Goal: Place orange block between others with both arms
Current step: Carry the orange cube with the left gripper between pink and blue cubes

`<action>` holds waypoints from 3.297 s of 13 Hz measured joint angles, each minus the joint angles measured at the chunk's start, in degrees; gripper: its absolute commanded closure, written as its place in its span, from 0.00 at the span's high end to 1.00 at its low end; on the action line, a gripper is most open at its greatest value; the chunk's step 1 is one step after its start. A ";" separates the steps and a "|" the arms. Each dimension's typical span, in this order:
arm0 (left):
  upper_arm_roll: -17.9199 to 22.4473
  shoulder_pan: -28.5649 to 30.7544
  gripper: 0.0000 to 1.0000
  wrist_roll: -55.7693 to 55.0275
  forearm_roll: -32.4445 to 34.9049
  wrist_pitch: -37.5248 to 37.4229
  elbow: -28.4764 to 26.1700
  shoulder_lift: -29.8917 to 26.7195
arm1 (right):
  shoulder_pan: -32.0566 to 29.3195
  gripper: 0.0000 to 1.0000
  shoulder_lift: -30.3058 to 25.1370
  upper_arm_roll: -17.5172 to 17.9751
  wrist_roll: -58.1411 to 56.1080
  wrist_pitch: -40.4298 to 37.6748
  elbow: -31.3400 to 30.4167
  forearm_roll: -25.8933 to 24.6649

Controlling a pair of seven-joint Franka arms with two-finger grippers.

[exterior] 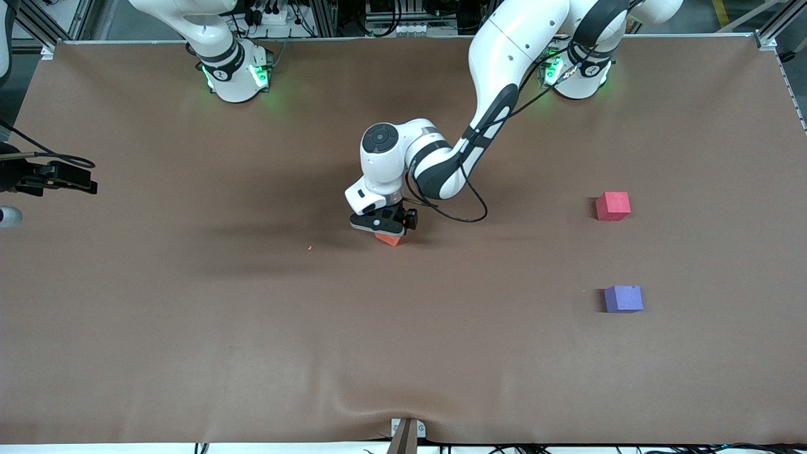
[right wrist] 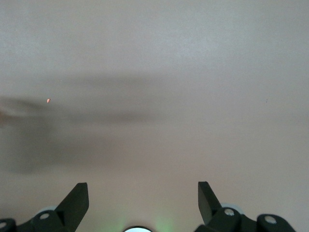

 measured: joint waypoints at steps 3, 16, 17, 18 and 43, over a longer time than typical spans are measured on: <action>0.06 0.08 0.00 -2.95 0.02 -0.26 0.39 -0.05 | 0.00 1.00 0.00 0.00 0.00 0.00 0.01 0.00; 0.36 25.68 0.00 -9.45 -3.34 -24.72 1.02 -13.47 | 0.02 1.00 0.00 0.03 0.00 0.07 0.28 0.06; 0.33 28.82 0.00 -7.66 -3.35 -25.25 -0.21 -14.25 | 0.02 1.00 0.00 0.04 0.00 0.07 0.31 0.06; 0.30 31.89 0.00 -4.24 -3.36 -25.48 -2.06 -15.23 | 0.02 1.00 0.00 0.03 0.00 0.07 0.35 0.06; 0.06 52.55 0.00 24.15 -3.40 -1.15 -33.22 -22.42 | -0.06 1.00 0.00 -0.06 0.00 0.11 1.20 0.12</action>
